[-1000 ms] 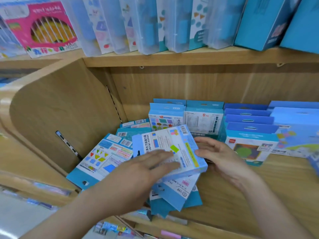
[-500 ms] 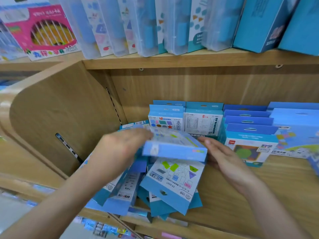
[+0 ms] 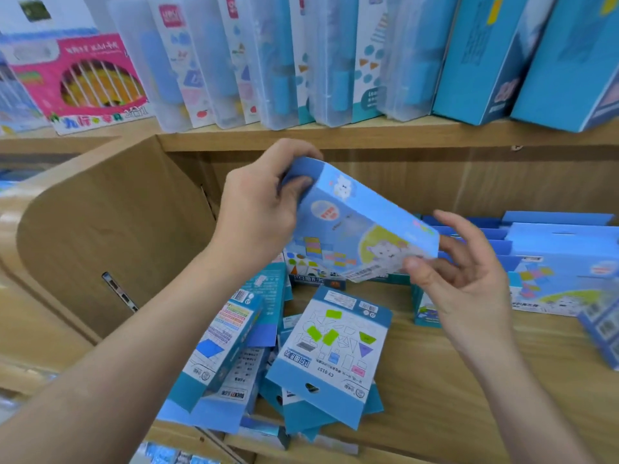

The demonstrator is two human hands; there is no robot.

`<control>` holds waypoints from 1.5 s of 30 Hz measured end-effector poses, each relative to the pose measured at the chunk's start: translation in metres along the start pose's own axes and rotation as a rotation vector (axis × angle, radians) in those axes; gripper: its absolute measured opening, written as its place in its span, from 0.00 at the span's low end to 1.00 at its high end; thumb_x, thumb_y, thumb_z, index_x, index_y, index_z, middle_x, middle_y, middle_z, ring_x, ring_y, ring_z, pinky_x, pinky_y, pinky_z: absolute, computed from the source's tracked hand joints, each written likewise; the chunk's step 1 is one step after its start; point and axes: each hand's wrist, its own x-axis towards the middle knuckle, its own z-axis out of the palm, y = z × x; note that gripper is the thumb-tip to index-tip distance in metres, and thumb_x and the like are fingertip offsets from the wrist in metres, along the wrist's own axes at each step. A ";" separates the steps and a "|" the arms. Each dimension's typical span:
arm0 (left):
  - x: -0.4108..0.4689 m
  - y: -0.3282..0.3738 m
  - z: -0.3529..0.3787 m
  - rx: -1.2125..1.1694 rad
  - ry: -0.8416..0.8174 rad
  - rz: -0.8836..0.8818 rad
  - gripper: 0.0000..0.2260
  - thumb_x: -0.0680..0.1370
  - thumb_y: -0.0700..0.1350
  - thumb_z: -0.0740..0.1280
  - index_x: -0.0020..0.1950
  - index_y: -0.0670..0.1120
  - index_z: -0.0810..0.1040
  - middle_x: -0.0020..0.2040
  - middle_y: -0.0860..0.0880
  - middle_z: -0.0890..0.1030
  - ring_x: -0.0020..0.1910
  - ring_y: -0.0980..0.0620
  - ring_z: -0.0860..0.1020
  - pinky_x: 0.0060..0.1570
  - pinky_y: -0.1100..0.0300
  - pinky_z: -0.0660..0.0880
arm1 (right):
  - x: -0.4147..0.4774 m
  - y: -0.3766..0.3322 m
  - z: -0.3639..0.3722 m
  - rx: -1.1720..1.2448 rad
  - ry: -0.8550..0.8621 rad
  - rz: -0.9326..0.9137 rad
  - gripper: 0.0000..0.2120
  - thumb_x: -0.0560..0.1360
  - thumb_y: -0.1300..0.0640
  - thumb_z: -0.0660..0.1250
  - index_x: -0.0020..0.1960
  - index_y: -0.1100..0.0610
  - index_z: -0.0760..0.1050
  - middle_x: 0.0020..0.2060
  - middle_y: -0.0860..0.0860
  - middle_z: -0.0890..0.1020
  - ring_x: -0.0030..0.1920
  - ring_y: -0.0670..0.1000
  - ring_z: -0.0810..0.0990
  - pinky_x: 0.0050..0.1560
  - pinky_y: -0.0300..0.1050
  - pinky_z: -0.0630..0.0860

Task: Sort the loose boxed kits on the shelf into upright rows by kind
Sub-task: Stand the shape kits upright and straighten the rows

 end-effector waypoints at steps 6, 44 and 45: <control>0.007 0.015 0.013 -0.020 -0.019 0.047 0.11 0.74 0.34 0.65 0.53 0.46 0.77 0.43 0.60 0.78 0.44 0.62 0.76 0.47 0.62 0.76 | -0.003 -0.008 -0.011 -0.188 0.006 -0.034 0.20 0.67 0.53 0.72 0.59 0.47 0.75 0.48 0.46 0.83 0.43 0.46 0.83 0.41 0.37 0.78; 0.030 0.132 0.215 -0.394 -0.695 -0.013 0.16 0.69 0.46 0.76 0.52 0.58 0.75 0.47 0.56 0.80 0.46 0.56 0.80 0.50 0.51 0.78 | -0.017 -0.096 -0.233 -0.923 0.163 0.013 0.32 0.67 0.53 0.77 0.60 0.29 0.65 0.43 0.42 0.80 0.40 0.40 0.81 0.39 0.36 0.78; 0.029 0.128 0.219 -0.385 -0.697 -0.040 0.16 0.70 0.45 0.76 0.51 0.58 0.75 0.48 0.56 0.80 0.46 0.55 0.81 0.51 0.51 0.78 | -0.012 -0.091 -0.237 -0.927 0.139 0.013 0.30 0.67 0.52 0.77 0.58 0.29 0.65 0.42 0.42 0.80 0.39 0.40 0.81 0.40 0.37 0.78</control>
